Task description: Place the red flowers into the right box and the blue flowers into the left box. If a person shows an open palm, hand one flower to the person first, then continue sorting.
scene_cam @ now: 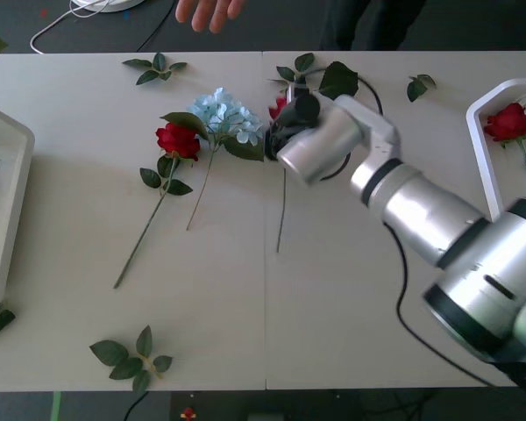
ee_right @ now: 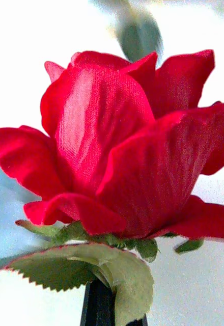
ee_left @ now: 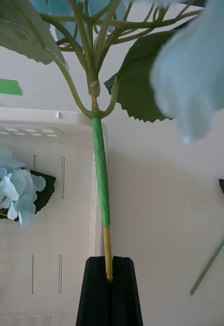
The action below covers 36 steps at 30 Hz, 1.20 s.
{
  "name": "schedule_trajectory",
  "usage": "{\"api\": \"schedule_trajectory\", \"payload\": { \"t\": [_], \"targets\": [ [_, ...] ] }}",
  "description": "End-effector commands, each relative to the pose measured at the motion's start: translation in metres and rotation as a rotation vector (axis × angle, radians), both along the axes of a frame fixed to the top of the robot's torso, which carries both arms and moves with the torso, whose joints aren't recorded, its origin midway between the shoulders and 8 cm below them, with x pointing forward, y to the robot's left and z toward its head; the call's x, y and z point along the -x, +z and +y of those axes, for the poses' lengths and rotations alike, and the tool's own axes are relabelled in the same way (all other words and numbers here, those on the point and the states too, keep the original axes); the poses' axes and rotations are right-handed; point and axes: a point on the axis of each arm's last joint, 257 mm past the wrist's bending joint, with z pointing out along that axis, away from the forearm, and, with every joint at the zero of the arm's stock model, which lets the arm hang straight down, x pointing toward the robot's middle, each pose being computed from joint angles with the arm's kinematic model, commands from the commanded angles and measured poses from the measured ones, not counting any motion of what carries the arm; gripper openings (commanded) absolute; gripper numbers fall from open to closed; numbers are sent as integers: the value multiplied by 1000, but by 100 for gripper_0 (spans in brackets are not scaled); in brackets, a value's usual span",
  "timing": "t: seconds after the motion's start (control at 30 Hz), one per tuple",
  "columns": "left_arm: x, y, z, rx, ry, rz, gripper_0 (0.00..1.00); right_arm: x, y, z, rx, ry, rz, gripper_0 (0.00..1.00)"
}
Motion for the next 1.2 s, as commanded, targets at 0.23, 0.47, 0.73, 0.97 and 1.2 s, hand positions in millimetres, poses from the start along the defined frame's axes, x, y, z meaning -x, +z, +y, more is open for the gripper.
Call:
{"api": "schedule_trajectory", "payload": {
  "t": [0.23,0.47,0.73,0.97,1.2],
  "targets": [
    [5,51,20,-64,7,-86,0,17,142,-35,-115,130,-374,0],
    [5,51,20,-64,7,-86,0,30,226,-76,-99,193,-715,0],
    [5,51,20,-64,7,-86,0,36,315,-96,-88,202,-995,0],
    [5,51,20,-64,7,-86,0,22,364,-77,-13,202,-1122,0],
    [5,51,20,-64,7,-86,0,-2,388,-67,85,251,-1229,0]
  ]
}}
